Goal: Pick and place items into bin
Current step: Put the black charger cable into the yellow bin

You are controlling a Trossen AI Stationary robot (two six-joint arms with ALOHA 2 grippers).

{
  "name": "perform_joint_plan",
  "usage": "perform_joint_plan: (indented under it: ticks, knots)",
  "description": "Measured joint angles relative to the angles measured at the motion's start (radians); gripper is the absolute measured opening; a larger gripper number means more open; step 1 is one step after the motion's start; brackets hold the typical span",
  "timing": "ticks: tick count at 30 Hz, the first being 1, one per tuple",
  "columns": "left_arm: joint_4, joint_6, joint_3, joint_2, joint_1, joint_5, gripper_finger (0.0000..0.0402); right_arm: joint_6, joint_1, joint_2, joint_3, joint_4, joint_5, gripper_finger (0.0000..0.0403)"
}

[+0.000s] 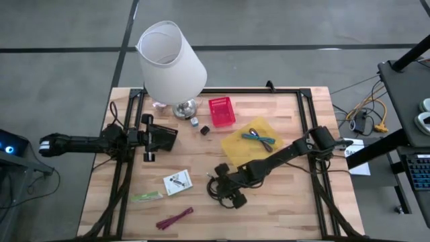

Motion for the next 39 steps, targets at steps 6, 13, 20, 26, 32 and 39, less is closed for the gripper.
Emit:
perform_joint_plan:
  ticks: [6, 13, 20, 26, 32, 39]
  knots:
    - [0.000, 0.000, 0.000, 0.000, 0.000, 0.000, 0.0157, -0.050, -0.009, 0.000, -0.002, 0.003, -0.010, 0.0182]
    - [0.000, 0.000, 0.000, 0.000, 0.000, 0.000, 0.0157, -0.068, -0.013, 0.024, -0.001, 0.050, -0.089, 0.0182]
    - [0.000, 0.000, 0.000, 0.001, 0.000, 0.000, 0.0157, -0.083, -0.017, 0.108, 0.043, 0.057, -0.123, 0.0182]
    - [0.001, 0.000, 0.000, 0.000, 0.000, 0.000, 0.0157, -0.049, -0.022, 0.125, 0.066, 0.052, -0.133, 0.0175]
    - [0.000, 0.000, 0.000, 0.000, 0.000, 0.000, 0.0157, -0.049, -0.023, 0.111, 0.064, 0.037, -0.144, 0.0128]
    - [0.000, 0.000, 0.000, 0.000, 0.000, 0.000, 0.0157, -0.051, -0.026, 0.110, 0.064, 0.016, -0.144, 0.0050]
